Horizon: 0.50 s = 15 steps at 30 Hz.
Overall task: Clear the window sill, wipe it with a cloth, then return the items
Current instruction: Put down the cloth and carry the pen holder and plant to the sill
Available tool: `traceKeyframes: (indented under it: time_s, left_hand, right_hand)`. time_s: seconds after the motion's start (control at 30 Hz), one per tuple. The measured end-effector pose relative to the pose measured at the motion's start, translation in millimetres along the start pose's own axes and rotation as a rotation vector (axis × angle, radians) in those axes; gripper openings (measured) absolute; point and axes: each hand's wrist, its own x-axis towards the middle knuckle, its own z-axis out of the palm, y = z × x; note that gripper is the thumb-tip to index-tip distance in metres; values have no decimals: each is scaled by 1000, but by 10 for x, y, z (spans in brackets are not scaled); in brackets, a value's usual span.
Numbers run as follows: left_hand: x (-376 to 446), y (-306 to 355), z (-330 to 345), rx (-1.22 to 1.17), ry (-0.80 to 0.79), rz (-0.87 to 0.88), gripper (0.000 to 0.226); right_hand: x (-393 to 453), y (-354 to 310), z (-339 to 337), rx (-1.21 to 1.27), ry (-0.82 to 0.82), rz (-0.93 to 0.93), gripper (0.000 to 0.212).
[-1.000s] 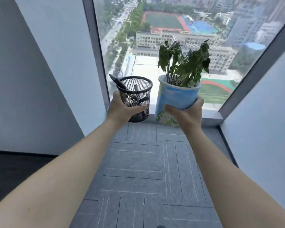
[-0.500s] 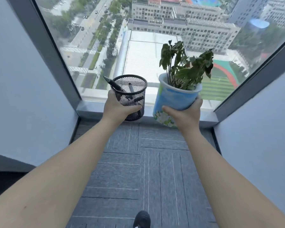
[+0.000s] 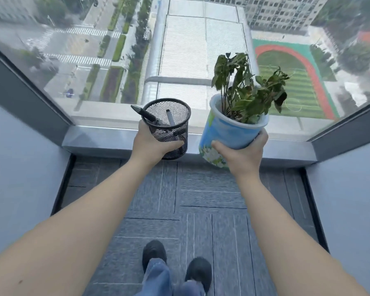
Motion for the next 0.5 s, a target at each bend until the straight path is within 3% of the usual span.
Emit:
traceKeyframes:
  time_s: [0.27,0.5]
  left_hand:
    - [1257,-1538,697,31,40,36,89]
    - [2096,-2697,1168,68,55,69,84]
  right_hand:
    - [902,1798,765,16,-5,0,90]
    - [1451,3053,1425,6,-10,-28,92]
